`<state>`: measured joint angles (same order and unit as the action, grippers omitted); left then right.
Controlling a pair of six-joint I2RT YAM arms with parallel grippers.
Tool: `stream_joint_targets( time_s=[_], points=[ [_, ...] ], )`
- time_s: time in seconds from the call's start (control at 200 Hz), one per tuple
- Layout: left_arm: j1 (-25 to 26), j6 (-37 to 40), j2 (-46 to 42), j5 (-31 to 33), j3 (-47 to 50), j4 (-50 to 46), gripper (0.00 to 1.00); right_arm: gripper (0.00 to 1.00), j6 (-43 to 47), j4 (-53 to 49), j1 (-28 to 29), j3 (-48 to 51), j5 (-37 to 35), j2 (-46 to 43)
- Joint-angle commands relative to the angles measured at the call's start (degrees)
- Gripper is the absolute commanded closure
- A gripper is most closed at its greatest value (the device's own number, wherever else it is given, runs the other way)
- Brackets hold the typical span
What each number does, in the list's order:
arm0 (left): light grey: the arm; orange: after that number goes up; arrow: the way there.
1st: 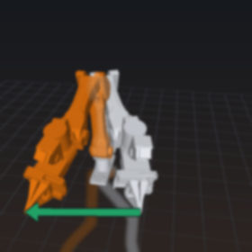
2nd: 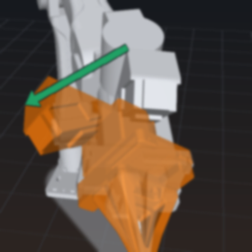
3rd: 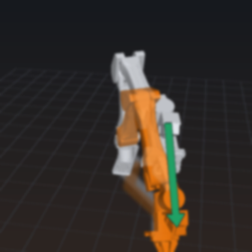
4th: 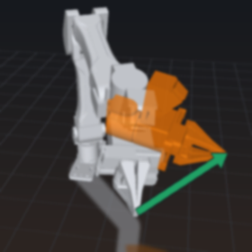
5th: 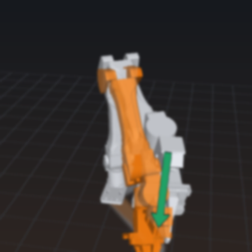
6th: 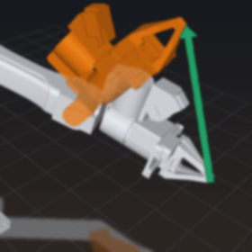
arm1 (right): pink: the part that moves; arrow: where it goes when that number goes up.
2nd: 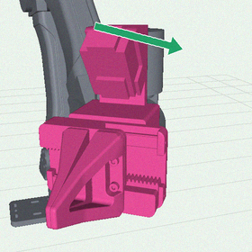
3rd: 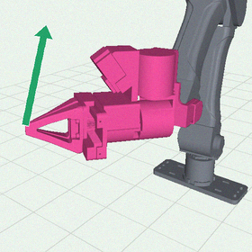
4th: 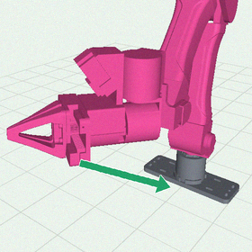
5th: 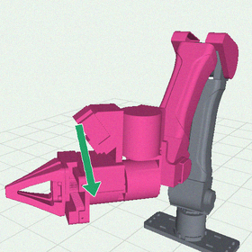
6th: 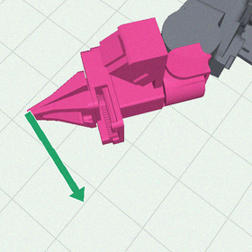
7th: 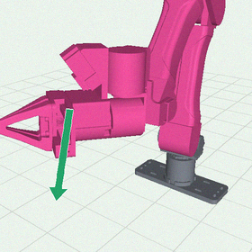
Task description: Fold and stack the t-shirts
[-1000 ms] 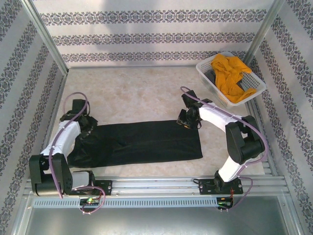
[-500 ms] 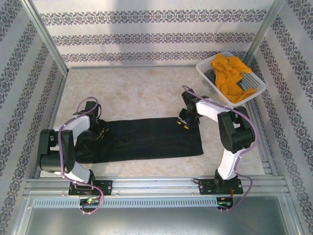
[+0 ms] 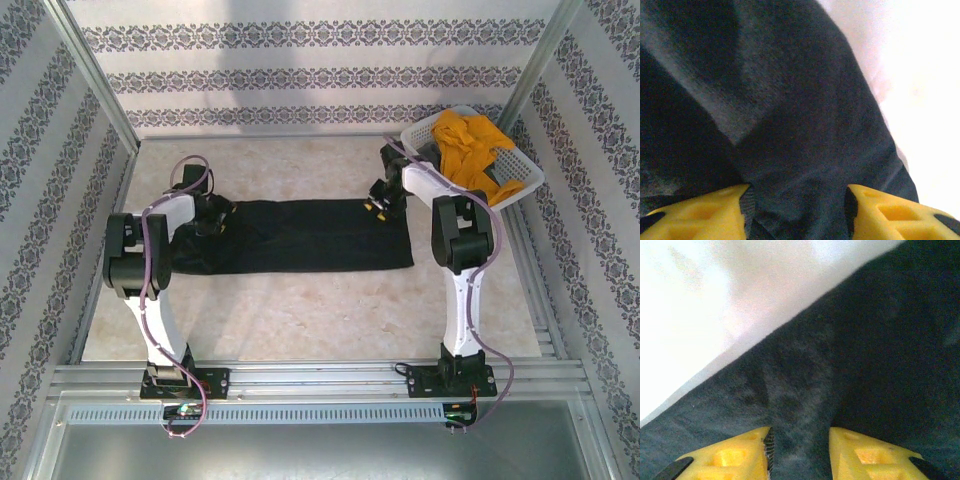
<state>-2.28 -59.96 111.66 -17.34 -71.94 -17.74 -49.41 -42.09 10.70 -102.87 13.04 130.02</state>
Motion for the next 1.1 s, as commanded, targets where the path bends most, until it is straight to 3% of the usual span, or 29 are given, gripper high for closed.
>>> stream_joint_targets(
  time_s=[0.0,0.17,0.41,0.605,1.094],
  points=[
    [-1.1,3.9,0.6,2.6,-2.1,-3.5,0.45,0.63,7.4,-3.0,-0.5,-8.2,2.6,3.9],
    [-0.5,11.1,-6.5,3.2,0.2,-3.8,0.42,0.56,9.6,-2.9,-0.8,-9.0,3.9,-0.5],
    [0.2,22.0,-9.1,-9.6,9.9,7.8,0.40,0.51,11.3,6.4,0.5,5.4,9.6,-13.8],
    [2.2,29.8,-6.9,-6.6,8.0,4.3,0.38,0.51,12.7,7.1,3.1,11.6,11.7,-19.0],
    [7.1,27.8,-13.7,-5.4,15.1,3.5,0.42,0.51,10.7,9.5,4.9,17.7,12.0,-22.9]
  ],
)
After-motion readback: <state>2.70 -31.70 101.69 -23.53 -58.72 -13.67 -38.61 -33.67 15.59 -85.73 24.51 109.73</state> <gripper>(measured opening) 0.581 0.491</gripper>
